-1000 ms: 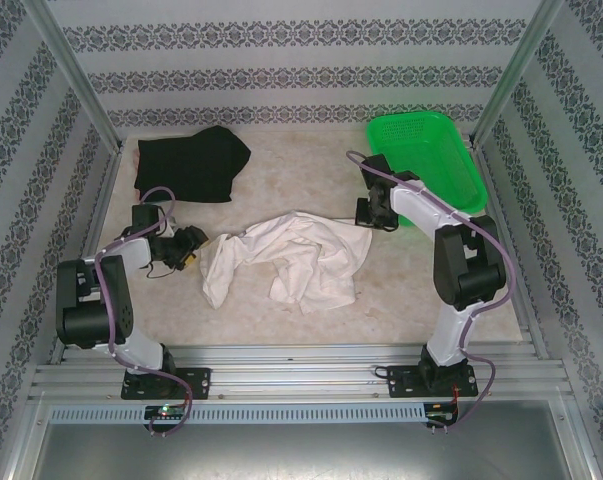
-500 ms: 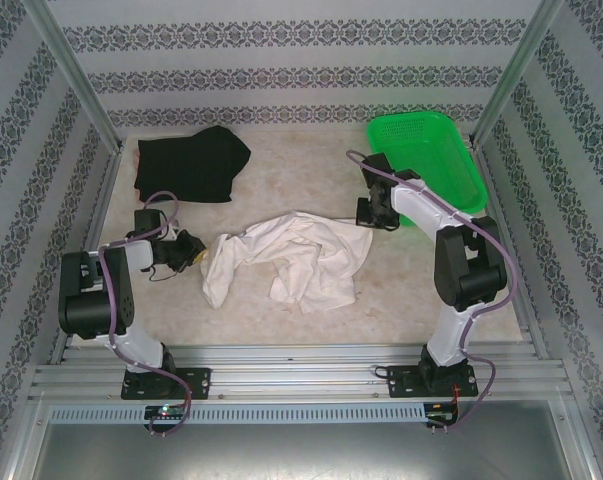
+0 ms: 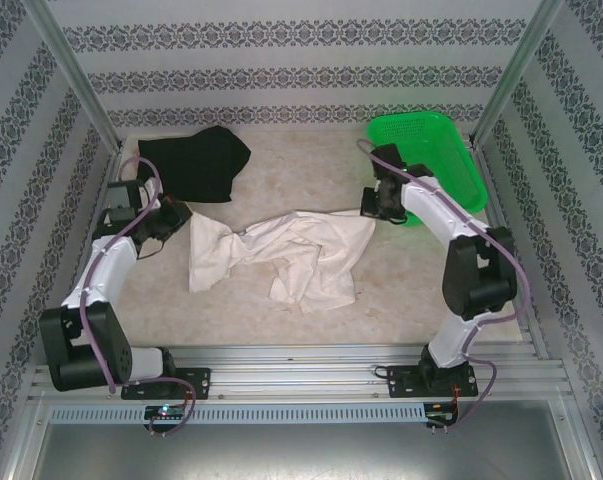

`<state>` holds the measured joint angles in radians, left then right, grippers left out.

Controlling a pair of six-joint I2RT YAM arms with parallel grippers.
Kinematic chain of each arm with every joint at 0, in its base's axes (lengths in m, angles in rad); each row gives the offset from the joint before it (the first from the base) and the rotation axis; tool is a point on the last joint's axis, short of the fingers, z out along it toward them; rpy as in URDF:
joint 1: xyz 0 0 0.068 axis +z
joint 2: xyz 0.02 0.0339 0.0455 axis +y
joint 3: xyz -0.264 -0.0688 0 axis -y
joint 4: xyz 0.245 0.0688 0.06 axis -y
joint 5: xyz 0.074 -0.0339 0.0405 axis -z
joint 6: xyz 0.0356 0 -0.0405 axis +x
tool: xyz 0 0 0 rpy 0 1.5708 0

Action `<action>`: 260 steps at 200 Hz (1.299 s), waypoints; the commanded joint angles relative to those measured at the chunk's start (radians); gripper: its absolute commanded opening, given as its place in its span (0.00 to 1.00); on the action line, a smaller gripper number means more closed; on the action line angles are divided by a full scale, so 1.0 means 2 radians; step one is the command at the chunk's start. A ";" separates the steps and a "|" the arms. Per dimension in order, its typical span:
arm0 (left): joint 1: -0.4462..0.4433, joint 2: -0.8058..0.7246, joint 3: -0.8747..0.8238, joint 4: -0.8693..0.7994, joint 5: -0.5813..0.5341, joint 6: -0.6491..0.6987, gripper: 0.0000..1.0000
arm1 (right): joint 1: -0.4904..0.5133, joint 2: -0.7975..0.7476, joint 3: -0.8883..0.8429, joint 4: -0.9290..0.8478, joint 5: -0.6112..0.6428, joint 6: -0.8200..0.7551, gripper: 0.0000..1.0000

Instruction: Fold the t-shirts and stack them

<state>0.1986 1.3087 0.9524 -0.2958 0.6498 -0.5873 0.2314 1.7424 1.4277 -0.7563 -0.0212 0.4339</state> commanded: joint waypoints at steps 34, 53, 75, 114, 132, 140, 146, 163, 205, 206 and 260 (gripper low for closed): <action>0.003 -0.030 0.230 -0.029 -0.010 0.007 0.00 | -0.079 -0.145 0.105 0.075 -0.177 0.037 0.00; 0.003 -0.023 0.314 -0.035 -0.015 0.018 0.00 | -0.110 -0.185 0.129 0.128 -0.230 0.073 0.00; 0.004 -0.012 0.405 -0.049 -0.027 0.030 0.00 | -0.141 -0.207 0.189 0.143 -0.268 0.096 0.00; 0.004 -0.003 0.521 -0.038 -0.025 0.035 0.00 | -0.168 -0.222 0.292 0.164 -0.319 0.121 0.00; 0.004 0.001 0.571 -0.043 -0.027 0.045 0.00 | -0.175 -0.228 0.333 0.167 -0.333 0.130 0.00; 0.004 0.004 0.600 -0.053 -0.031 0.053 0.00 | -0.179 -0.230 0.350 0.166 -0.340 0.135 0.00; 0.004 0.007 0.620 -0.058 -0.032 0.058 0.00 | -0.180 -0.231 0.361 0.164 -0.344 0.136 0.00; 0.004 0.013 0.665 -0.068 -0.037 0.067 0.00 | -0.182 -0.237 0.388 0.149 -0.345 0.136 0.00; 0.004 0.021 0.739 -0.086 -0.053 0.088 0.00 | -0.187 -0.252 0.424 0.105 -0.348 0.127 0.00; 0.004 0.021 0.741 -0.086 -0.054 0.088 0.00 | -0.187 -0.252 0.425 0.104 -0.348 0.127 0.00; 0.004 0.048 0.811 -0.105 -0.073 0.119 0.00 | -0.188 -0.258 0.417 0.070 -0.361 0.132 0.00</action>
<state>0.1986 1.3731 2.5271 -0.4816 0.5446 -0.4129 -0.1295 1.2194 2.2734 -0.5804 -0.7242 0.6865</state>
